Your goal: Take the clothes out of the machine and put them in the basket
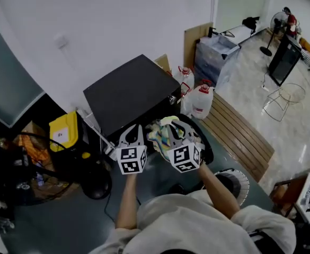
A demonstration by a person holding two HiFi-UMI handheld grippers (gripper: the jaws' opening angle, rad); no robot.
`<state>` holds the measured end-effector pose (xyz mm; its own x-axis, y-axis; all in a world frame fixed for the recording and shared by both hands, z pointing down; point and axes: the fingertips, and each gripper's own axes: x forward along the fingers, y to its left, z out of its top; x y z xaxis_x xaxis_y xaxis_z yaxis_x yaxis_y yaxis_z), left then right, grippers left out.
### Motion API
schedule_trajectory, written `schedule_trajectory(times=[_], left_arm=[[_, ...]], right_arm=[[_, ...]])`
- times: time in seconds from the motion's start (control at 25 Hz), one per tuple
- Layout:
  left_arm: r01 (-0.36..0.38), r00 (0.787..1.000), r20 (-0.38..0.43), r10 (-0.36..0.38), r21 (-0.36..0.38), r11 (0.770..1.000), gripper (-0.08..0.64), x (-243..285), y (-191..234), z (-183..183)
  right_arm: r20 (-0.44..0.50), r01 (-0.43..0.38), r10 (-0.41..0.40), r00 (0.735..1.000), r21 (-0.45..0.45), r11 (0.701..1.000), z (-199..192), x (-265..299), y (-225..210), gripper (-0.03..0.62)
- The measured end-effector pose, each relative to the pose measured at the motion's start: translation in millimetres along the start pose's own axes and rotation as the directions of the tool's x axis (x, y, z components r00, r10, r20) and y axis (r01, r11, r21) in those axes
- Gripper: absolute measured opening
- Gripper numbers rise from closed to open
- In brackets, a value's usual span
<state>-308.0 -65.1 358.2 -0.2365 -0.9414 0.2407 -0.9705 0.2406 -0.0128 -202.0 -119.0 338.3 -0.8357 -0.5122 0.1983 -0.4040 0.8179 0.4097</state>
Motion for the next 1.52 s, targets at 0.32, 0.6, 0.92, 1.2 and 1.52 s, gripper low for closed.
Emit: schedule_trajectory(times=[0.32, 0.6, 0.92, 1.2, 1.52], left_arm=[[0.251, 0.968, -0.01, -0.251, 0.067, 0.966, 0.017, -10, -37, 0], [0.478, 0.878, -0.022, -0.479, 0.119, 0.87, 0.017, -24, -115, -3], [0.697, 0.713, -0.054, -0.699, 0.159, 0.699, 0.017, -41, -239, -20], [0.819, 0.564, -0.075, -0.823, 0.183, 0.544, 0.017, -69, -370, -22], [0.875, 0.467, -0.098, -0.879, 0.193, 0.444, 0.017, -93, -480, -24]], right_arm=[[-0.124, 0.243, -0.233, 0.965, 0.076, 0.967, -15, -58, -4, 0.037], [-0.227, 0.475, -0.451, 0.863, 0.062, 0.878, -33, -150, -26, 0.037], [-0.288, 0.691, -0.665, 0.689, -0.013, 0.722, -48, -270, -71, 0.037], [-0.325, 0.806, -0.782, 0.533, -0.086, 0.585, -66, -386, -115, 0.037], [-0.371, 0.852, -0.815, 0.445, -0.105, 0.513, -106, -471, -151, 0.037]])
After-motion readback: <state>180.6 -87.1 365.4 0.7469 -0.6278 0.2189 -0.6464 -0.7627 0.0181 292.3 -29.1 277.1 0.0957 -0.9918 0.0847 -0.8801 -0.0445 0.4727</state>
